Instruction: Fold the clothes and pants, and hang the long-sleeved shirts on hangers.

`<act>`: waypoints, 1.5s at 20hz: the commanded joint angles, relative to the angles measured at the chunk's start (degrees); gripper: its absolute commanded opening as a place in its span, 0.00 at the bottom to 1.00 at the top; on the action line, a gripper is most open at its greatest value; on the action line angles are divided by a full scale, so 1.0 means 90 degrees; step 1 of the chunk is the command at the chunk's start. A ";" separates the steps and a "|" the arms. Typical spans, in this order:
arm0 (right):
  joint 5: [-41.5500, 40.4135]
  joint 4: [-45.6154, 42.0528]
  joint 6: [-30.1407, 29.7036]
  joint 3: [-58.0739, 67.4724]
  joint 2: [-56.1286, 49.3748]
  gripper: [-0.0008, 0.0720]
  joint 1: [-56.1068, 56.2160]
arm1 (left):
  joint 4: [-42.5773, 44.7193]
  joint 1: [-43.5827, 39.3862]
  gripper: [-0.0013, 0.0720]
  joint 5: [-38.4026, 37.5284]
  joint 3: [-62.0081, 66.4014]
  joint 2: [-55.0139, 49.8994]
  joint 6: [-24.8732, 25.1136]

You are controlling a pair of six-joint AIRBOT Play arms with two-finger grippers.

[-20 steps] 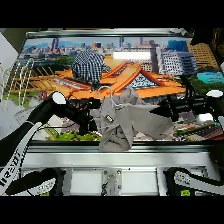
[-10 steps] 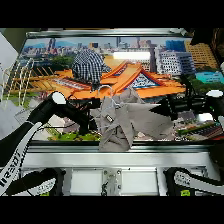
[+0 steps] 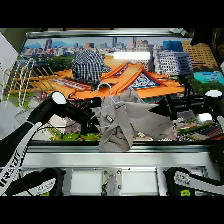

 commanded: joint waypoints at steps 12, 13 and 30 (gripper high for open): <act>-0.0015 0.0002 -0.0061 0.0005 -0.0002 0.03 -0.0010 | 0.0211 0.1035 0.87 -0.0066 0.0027 -0.0002 -0.2861; -0.0015 0.0027 -0.0024 0.0005 0.0000 0.03 -0.0010 | 0.0214 0.1205 0.87 -0.0058 0.0095 -0.0002 -0.3133; -0.1282 0.1848 0.0002 0.0017 0.0665 0.03 -0.0002 | 0.1557 0.0469 0.87 0.1049 -0.0721 0.1528 -0.7856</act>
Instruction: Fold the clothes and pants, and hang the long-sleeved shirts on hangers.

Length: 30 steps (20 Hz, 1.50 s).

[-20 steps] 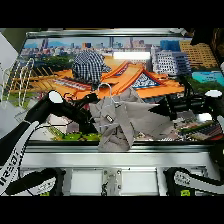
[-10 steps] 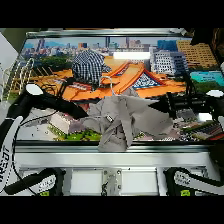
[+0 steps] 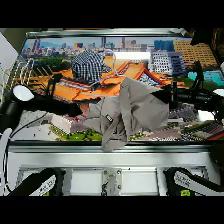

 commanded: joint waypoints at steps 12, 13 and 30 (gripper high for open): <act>-0.0279 0.0187 0.0000 0.0007 0.0092 0.03 0.0007 | -0.2147 -0.2832 0.86 0.2302 -0.2380 -0.1377 -0.1166; -0.0279 0.0187 0.0000 0.0007 0.0092 0.03 0.0007 | -0.2266 -0.2832 0.86 0.2305 -0.2382 -0.1430 -0.1166; 0.0100 0.0170 0.0510 0.0007 0.0855 0.03 0.0012 | -0.1037 -0.0151 0.04 0.1452 -0.2018 -0.0126 -0.1110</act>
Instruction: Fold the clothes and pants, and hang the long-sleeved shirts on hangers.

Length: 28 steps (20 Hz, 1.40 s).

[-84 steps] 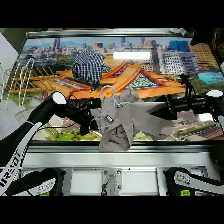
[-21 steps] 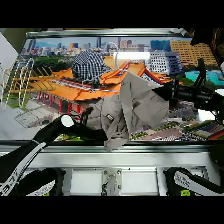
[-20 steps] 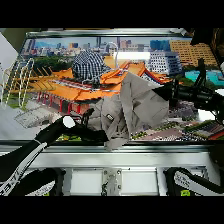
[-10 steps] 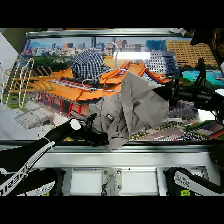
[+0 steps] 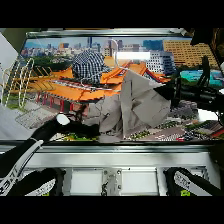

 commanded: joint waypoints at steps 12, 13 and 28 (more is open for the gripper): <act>0.0809 -0.1333 0.1151 0.0002 0.1294 0.03 0.0228 | 0.1290 0.3327 0.04 -0.2769 0.3429 -0.0146 0.0272; 0.0590 -0.1489 0.1287 0.0002 0.1345 0.03 0.0228 | 0.1290 0.3325 0.04 -0.2846 0.3577 -0.0204 0.0272; 0.0857 -0.2089 0.1452 -0.1263 0.1445 0.03 0.0940 | 0.1277 0.3322 0.04 -0.3242 0.4949 -0.0306 0.0248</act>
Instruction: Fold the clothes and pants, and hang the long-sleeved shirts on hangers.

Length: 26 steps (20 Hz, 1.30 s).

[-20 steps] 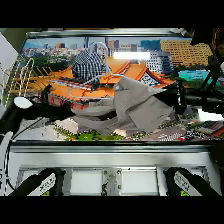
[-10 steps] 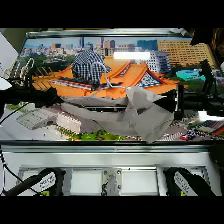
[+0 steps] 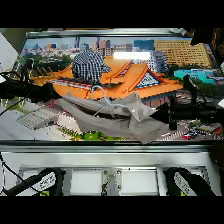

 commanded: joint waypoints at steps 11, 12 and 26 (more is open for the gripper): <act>0.0240 0.2324 0.0022 -0.0505 0.0000 0.03 0.1268 | -0.0061 0.0007 0.81 -0.0321 0.1851 -0.0002 -0.0168; 0.0240 0.2504 0.0017 -0.0505 0.0000 0.03 0.1268 | -0.0061 0.0010 0.90 -0.0304 0.2091 -0.0002 -0.0291; -0.1911 0.4245 -0.0923 -0.0466 0.0333 0.03 0.1183 | 0.0498 0.0015 0.90 0.0121 0.1219 0.1282 -0.0583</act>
